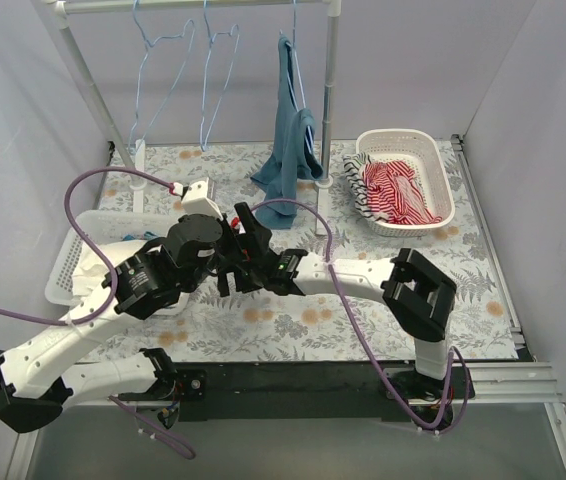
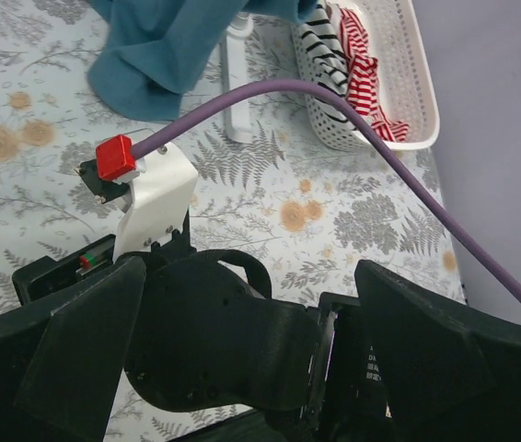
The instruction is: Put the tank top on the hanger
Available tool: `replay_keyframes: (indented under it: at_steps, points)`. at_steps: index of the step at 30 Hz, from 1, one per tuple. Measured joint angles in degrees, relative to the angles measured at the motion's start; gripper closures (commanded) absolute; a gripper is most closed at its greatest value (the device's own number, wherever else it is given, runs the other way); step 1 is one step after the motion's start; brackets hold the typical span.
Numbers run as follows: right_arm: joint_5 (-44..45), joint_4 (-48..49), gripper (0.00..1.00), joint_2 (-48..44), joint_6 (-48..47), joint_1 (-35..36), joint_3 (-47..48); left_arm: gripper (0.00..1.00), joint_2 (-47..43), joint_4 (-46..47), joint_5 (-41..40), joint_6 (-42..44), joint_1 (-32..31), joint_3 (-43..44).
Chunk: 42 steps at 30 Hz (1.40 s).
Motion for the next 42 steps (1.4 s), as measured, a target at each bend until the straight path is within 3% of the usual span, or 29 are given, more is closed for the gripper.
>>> replay_keyframes:
  at_steps: [4, 8, 12, 22, 25, 29, 32, 34, 35, 39, 42]
  points:
    - [-0.5, 0.2, 0.01, 2.6, -0.6, 0.9, 2.0, 0.02, -0.7, -1.4, -0.8, 0.0, 0.7, 0.0]
    - [0.7, 0.4, 0.01, -0.6, -0.4, 1.0, -3.7, 0.02, -0.5, -1.1, 0.6, -0.3, 0.4, -0.3]
    - [3.5, -1.4, 0.01, -10.4, -0.1, 0.3, -13.1, 0.02, 0.2, 0.2, 1.9, -0.1, 0.4, -0.3]
    - [10.3, -3.3, 0.02, -37.2, 0.1, -1.5, -26.0, 0.02, 3.2, 3.8, 5.3, 1.2, 0.4, -1.9]
    - [10.0, -4.7, 0.04, -44.5, -0.7, -7.0, -29.3, 0.02, 4.1, 4.7, 6.3, 1.4, 0.4, -2.7]
    - [6.7, -6.0, 0.07, -51.4, -4.4, -22.3, -31.4, 0.02, 5.4, 6.3, 7.7, 1.4, 0.4, -3.7]
    - [2.1, -5.6, 0.12, -51.5, -8.0, -33.2, -30.9, 0.02, 6.5, 7.4, 8.9, 1.5, 0.4, -4.3]
    - [-2.3, -4.8, 0.14, -49.1, -10.1, -40.2, -29.7, 0.02, 7.5, 7.9, 9.4, 1.5, 0.4, -4.4]
    - [-8.8, -1.8, 0.15, -41.9, -12.4, -50.1, -27.0, 0.02, 9.2, 8.7, 10.5, 1.5, 0.4, -4.8]
    - [-13.0, -2.3, 0.18, -36.2, -13.6, -52.5, -23.3, 0.02, 10.1, 8.8, 11.1, 1.6, 0.4, -5.2]
    - [-15.6, 2.7, 0.18, -24.9, -14.4, -55.1, -14.7, 0.02, 10.9, 9.1, 11.5, 1.7, 0.4, -5.2]
